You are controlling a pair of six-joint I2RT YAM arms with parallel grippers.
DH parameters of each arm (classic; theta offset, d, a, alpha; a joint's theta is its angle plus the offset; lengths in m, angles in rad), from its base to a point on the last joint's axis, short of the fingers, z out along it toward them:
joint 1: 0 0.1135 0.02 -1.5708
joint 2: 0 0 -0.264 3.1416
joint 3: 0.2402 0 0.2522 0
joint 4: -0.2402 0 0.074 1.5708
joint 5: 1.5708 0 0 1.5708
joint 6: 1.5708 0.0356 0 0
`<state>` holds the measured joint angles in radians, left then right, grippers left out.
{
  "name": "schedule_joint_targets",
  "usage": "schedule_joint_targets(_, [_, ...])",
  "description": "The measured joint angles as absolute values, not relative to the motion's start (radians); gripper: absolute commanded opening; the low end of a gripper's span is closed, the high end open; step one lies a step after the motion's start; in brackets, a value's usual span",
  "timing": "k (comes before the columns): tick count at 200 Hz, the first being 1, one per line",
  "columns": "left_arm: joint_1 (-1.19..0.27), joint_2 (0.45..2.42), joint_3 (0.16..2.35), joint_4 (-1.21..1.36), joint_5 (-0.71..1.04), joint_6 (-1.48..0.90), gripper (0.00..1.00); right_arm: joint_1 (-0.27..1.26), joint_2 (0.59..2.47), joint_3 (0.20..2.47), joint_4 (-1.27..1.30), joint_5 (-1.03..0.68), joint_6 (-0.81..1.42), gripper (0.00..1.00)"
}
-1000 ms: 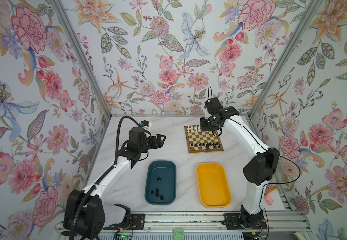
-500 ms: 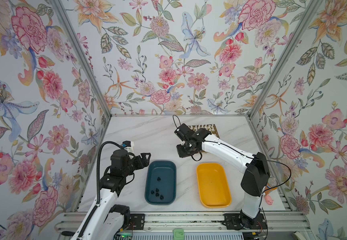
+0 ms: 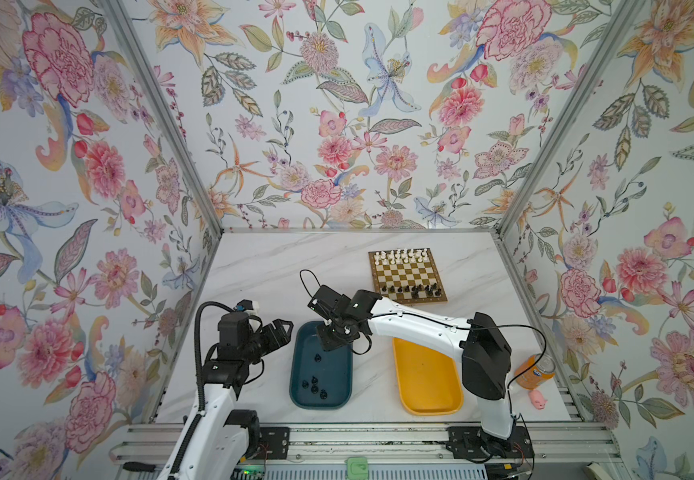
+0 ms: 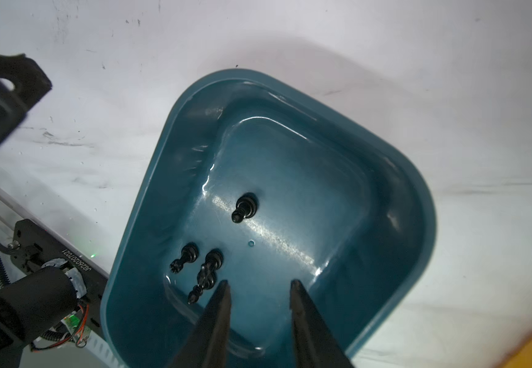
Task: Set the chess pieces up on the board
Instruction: 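Move the right gripper back over the teal tray while the left arm lowers, then lower the right gripper into the teal tray and close it on a black piece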
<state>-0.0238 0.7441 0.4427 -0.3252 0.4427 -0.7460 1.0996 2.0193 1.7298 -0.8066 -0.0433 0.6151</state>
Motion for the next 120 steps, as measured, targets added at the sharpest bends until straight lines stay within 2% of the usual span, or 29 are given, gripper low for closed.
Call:
schedule_joint_targets(48, [-0.001,0.789,0.446,-0.332,0.442,-0.748,0.80,1.103,2.108,1.768,-0.797,-0.072,0.614,0.38])
schedule_joint_targets(120, [0.007,0.794,0.450,-0.338,0.443,-0.745,0.80,1.119,2.165,1.807,-0.798,-0.118,0.615,0.27])
